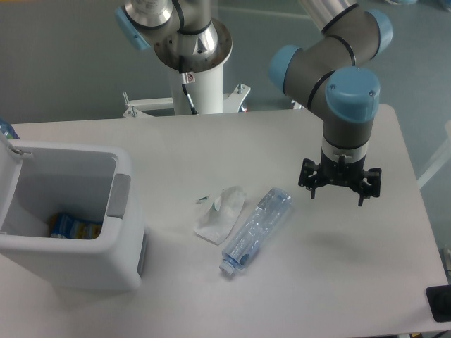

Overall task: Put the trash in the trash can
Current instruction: 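Move the gripper down over the clear plastic bottle and close on it, then lift the bottle and carry it over the white trash bin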

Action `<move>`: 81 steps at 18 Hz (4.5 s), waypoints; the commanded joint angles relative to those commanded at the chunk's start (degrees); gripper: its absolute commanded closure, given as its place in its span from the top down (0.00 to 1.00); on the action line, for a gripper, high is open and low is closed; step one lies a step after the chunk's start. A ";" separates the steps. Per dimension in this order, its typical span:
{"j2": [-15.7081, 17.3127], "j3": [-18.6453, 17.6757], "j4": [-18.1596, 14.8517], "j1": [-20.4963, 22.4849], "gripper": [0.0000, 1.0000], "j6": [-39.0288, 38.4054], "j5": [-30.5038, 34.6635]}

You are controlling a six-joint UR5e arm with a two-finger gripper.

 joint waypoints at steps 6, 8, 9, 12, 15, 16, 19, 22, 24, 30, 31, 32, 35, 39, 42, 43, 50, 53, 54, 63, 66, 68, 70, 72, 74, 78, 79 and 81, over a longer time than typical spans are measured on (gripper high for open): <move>0.00 0.00 -0.09 0.00 1.00 -0.44 -0.17; 0.09 0.00 -0.26 -0.09 1.00 -0.44 -1.05; -0.17 -0.09 -0.26 -0.35 1.00 -0.70 -2.01; -0.09 -2.45 2.09 -0.88 1.00 -4.46 -5.53; 0.09 -5.35 5.18 -4.38 1.00 -6.68 -5.45; -0.17 -5.71 5.71 -5.09 1.00 -6.68 -5.28; -1.49 -6.06 6.24 -8.43 1.00 -6.86 -5.19; -4.74 -5.71 11.67 -11.15 1.00 -7.90 -4.92; -6.06 -5.28 13.36 -13.09 1.00 -9.49 -3.96; -9.49 -5.45 13.45 -17.92 1.00 -9.58 5.70; -9.49 -5.54 13.45 -18.10 1.00 -9.75 5.80; -9.49 -5.54 13.36 -18.45 1.00 -10.02 5.63; -11.07 -5.36 13.36 -19.34 1.00 -10.54 5.98; -12.30 -3.26 13.36 -19.34 0.94 -11.69 6.06; -12.57 -2.90 13.36 -19.34 0.59 -11.78 6.06; -12.57 -2.81 13.36 -19.34 0.49 -11.78 5.98; -12.57 -1.59 13.36 -19.34 0.16 -13.35 5.71; -12.13 0.87 13.36 -18.64 0.16 -14.76 5.19; -12.04 1.92 13.36 -18.11 0.16 -16.24 5.10; -7.74 15.02 13.27 -13.10 0.16 -32.42 -19.04; -4.84 17.57 13.36 -13.01 0.17 -36.81 -27.83; -2.82 18.72 13.36 -13.18 0.18 -39.01 -33.72; -0.80 19.60 13.36 -13.36 0.19 -41.03 -38.91; 1.22 19.95 13.36 -13.71 0.19 -44.89 -42.43; 2.72 19.78 13.36 -14.41 0.19 -46.75 -45.60; 4.04 19.07 13.36 -19.41 0.22 -47.20 -47.02; 4.13 19.07 13.36 -20.21 0.23 -47.11 -47.02; 4.13 18.29 13.36 -22.57 0.27 -47.02 -47.02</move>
